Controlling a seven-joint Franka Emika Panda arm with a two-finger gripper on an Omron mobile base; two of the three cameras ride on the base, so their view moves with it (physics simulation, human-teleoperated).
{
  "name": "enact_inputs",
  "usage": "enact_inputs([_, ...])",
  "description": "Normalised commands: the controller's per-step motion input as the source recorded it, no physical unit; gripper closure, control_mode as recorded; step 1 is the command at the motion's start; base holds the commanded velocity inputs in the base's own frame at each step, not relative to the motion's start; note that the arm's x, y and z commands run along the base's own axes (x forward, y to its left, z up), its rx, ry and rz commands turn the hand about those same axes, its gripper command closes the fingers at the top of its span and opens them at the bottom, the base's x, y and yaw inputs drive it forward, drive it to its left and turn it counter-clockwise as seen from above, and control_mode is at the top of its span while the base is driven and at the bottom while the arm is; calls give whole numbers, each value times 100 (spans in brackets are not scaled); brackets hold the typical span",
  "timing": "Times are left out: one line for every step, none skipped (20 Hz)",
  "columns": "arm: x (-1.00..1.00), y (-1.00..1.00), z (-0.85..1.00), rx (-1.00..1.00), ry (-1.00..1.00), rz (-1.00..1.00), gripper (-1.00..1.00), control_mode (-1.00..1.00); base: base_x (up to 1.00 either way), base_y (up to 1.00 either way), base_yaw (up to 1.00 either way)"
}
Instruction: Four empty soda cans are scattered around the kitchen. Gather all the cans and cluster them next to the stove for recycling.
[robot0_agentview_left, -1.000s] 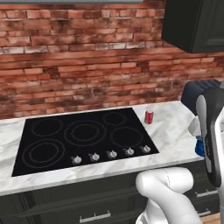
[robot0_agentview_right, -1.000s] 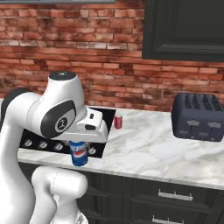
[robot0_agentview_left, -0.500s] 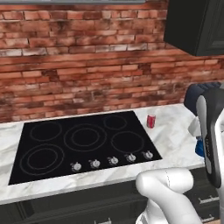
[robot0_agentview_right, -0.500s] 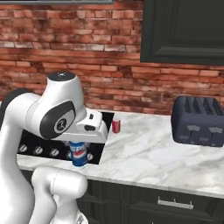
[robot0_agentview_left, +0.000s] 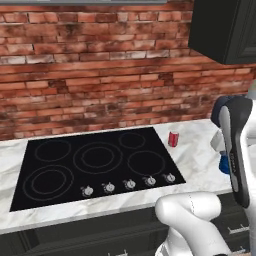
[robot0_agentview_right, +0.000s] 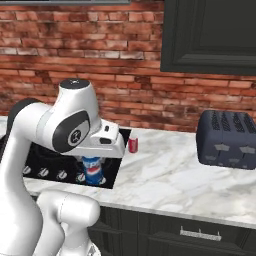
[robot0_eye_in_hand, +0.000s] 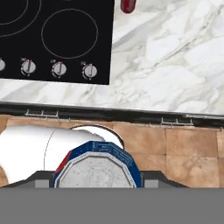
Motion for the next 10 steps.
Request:
enact_inputs([100,0,0,0,0,0,100,-100,0,0,0])
enact_inputs([94,0,-5,0,0,0,100,-100,0,0,0])
enact_inputs([82,-1,-13,0,0,0,100,-100,0,0,0])
enact_inputs([79,-2,-13,0,0,0,100,-100,0,0,0])
enact_inputs([71,-6,-16,0,0,0,100,-100,0,0,0])
enact_inputs([71,-3,-16,0,0,0,100,-100,0,0,0])
enact_inputs([66,-4,-16,0,0,0,100,-100,0,0,0])
enact_inputs([64,-10,-16,0,-1,0,100,-100,0,0,0])
enact_inputs([64,-7,-18,0,0,0,100,-100,0,0,0])
enact_inputs([60,-5,-26,0,-1,0,100,-100,0,0,0])
